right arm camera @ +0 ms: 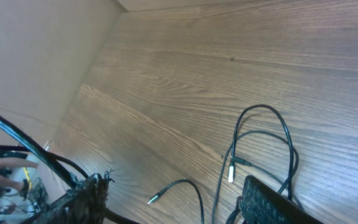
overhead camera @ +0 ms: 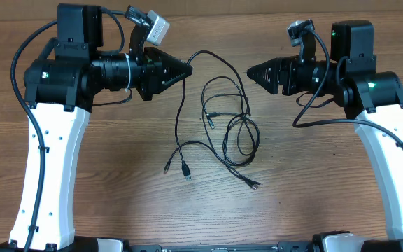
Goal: Untangle cables
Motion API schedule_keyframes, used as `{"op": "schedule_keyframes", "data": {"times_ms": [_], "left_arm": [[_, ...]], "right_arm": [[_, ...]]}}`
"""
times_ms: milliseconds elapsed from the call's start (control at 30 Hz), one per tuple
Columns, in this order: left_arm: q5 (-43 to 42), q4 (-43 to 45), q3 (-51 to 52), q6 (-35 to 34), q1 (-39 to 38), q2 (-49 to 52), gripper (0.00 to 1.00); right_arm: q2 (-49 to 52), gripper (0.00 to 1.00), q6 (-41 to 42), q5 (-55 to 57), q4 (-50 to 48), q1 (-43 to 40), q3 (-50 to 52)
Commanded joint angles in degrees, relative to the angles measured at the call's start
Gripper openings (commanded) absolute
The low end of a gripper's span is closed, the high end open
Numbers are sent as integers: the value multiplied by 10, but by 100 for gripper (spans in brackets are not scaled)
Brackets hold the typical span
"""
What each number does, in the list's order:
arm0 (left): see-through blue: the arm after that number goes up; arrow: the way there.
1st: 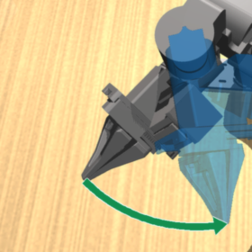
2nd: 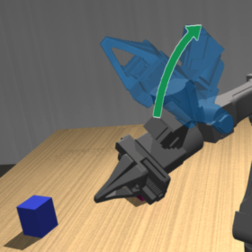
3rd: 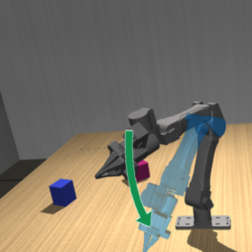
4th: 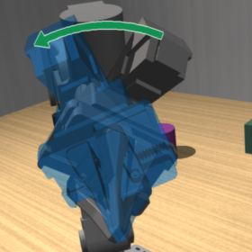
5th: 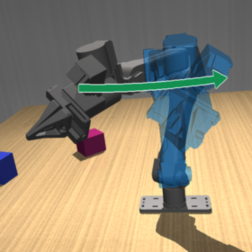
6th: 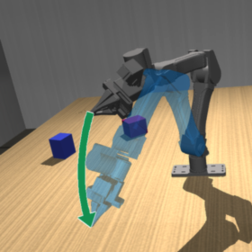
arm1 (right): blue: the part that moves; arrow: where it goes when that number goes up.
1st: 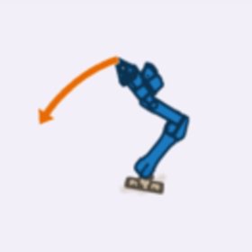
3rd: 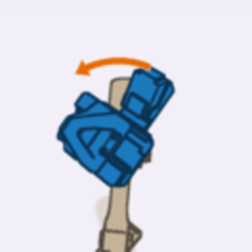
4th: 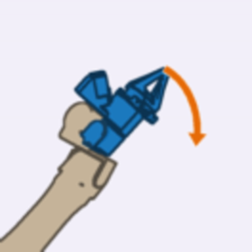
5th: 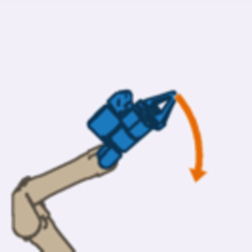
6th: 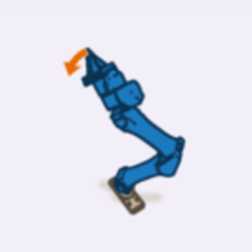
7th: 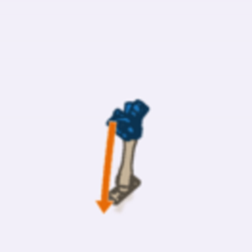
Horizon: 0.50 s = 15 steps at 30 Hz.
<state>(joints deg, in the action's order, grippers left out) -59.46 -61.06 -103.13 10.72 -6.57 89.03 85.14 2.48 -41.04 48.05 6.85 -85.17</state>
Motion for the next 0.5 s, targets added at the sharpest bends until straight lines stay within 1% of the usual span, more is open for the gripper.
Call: {"op": "schedule_keyframes", "data": {"times_ms": [0,100,200,267,367,467], "left_arm": [[2,2,-9,8,-2,-10,4],[27,1,-9,-7,-2,-10,4],[31,4,-9,-12,-2,-10,4],[31,9,-9,-18,-2,-10,4],[25,17,-9,-26,-2,-10,4],[8,24,-9,-26,-2,-10,4]], "right_arm": [[2,68,-47,-7,-1,3,-7],[2,71,-134,-67,1,3,-7],[2,72,-229,-133,6,3,-7],[2,72,-274,-158,7,3,-7],[2,72,-315,-172,7,4,-7],[3,73,-320,-171,5,12,-7]]}}
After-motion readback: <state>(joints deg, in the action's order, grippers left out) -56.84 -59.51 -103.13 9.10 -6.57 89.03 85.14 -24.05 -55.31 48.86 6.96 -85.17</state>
